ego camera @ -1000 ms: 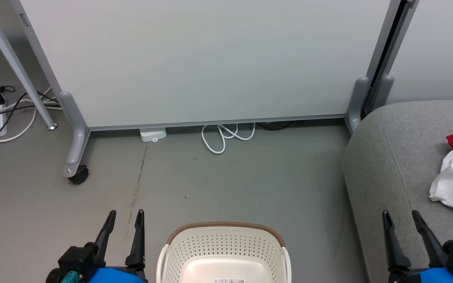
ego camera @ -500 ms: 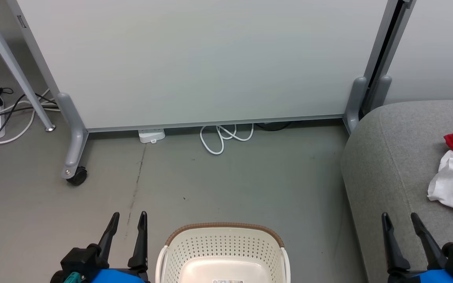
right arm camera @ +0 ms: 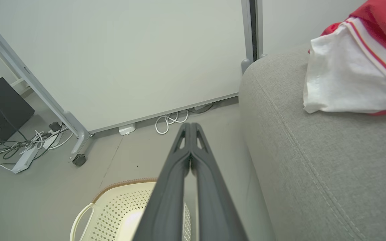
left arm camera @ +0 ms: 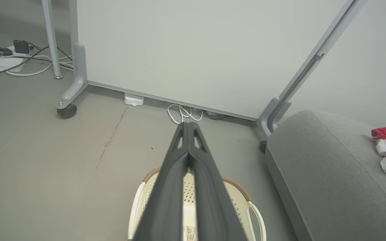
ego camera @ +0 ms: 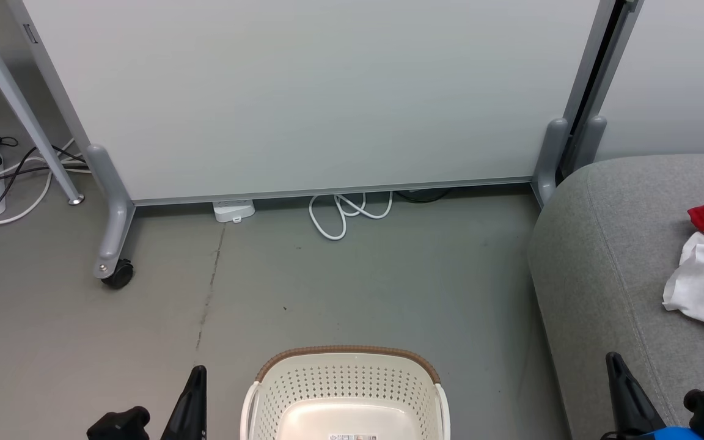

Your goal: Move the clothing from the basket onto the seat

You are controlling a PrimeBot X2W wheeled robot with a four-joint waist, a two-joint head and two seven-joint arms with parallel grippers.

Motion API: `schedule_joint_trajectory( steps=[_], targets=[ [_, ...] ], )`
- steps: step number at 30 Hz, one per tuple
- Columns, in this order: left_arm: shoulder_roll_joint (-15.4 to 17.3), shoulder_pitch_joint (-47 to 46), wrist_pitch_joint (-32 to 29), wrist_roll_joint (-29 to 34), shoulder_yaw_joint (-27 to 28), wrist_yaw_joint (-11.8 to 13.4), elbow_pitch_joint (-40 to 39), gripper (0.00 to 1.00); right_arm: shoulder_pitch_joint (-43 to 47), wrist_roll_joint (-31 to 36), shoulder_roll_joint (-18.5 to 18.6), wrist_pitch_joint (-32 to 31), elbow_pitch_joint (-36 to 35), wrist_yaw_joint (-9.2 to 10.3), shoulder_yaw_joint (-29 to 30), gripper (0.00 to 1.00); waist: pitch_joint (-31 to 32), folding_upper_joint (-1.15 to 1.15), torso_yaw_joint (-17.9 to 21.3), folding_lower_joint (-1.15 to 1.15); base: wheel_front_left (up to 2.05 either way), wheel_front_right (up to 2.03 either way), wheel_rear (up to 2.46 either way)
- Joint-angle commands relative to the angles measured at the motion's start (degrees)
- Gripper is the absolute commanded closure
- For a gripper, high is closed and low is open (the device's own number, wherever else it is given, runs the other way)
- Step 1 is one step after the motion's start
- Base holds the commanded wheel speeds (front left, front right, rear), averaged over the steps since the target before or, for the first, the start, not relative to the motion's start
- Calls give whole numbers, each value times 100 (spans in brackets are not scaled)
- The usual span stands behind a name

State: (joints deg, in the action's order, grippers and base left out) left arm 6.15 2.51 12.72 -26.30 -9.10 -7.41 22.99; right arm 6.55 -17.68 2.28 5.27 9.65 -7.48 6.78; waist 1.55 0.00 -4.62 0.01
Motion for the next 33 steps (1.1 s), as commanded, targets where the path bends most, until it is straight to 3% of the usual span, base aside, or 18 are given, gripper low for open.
schedule_joint_trajectory(
  steps=[1, 33],
  targets=[
    [1, -163, -42, -217, 86, -1, -130, 100, -153, -258, 25, -36, -69, 0, 7, 100, -2, 0, 5, 0, 0, 0, 0],
    [-104, -467, -749, -2696, 638, -4, -439, 100, -610, -3037, 46, -469, 108, -1, -12, 100, -47, 0, 127, 0, 0, 0, 0]
  ],
)
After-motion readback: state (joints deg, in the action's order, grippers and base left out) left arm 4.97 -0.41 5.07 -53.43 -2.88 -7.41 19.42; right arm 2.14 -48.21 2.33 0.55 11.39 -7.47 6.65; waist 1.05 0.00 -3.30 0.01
